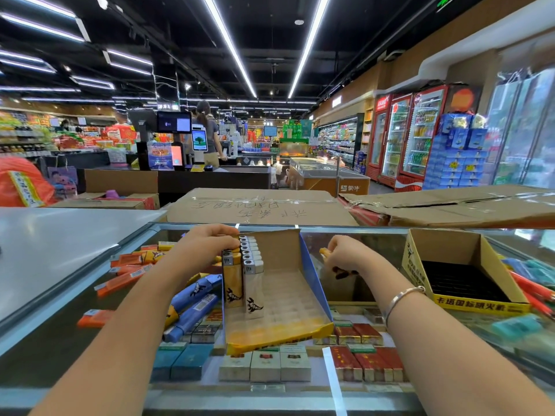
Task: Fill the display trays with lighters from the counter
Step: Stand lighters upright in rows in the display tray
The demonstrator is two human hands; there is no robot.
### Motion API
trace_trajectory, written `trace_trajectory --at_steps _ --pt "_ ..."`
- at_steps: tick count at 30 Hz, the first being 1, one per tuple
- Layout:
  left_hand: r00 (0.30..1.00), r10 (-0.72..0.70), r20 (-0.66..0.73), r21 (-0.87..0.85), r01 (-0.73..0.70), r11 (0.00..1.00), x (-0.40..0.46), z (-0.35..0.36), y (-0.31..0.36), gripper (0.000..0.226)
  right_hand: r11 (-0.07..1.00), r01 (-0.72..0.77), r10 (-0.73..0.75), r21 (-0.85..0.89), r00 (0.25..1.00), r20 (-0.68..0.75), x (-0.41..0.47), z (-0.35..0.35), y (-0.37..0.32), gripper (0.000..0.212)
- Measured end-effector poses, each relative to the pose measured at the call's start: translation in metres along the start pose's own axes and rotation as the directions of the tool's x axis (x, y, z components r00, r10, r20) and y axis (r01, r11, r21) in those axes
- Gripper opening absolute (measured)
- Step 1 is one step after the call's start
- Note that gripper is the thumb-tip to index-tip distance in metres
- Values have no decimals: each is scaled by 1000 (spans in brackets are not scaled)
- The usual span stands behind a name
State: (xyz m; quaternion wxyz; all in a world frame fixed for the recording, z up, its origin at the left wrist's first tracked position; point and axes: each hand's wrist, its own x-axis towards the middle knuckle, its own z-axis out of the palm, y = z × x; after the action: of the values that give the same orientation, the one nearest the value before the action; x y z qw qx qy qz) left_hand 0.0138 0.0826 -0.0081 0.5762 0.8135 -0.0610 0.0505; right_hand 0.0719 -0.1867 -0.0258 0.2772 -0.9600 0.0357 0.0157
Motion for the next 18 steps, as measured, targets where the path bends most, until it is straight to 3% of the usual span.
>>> trace_trajectory --at_steps 4,8,11,15,18 --pt "998 51 -23 42 -50 998 0 9 0 16 995 -104 104 -9 995 0 -12 -13 11 17" --pt "995 84 -60 32 -82 996 0 15 -2 14 977 -89 97 196 995 -32 -26 -27 19 18" --pt "991 102 -82 66 -97 993 0 18 -3 16 868 50 -20 494 998 -65 -41 -41 9 27" --pt "992 114 -52 80 -110 991 -4 23 -2 32 559 227 -275 797 958 -81 -68 -44 -17 33" --pt "989 133 -63 84 -128 988 -10 22 4 52 589 279 -399 758 917 -27 -81 -27 -37 37"
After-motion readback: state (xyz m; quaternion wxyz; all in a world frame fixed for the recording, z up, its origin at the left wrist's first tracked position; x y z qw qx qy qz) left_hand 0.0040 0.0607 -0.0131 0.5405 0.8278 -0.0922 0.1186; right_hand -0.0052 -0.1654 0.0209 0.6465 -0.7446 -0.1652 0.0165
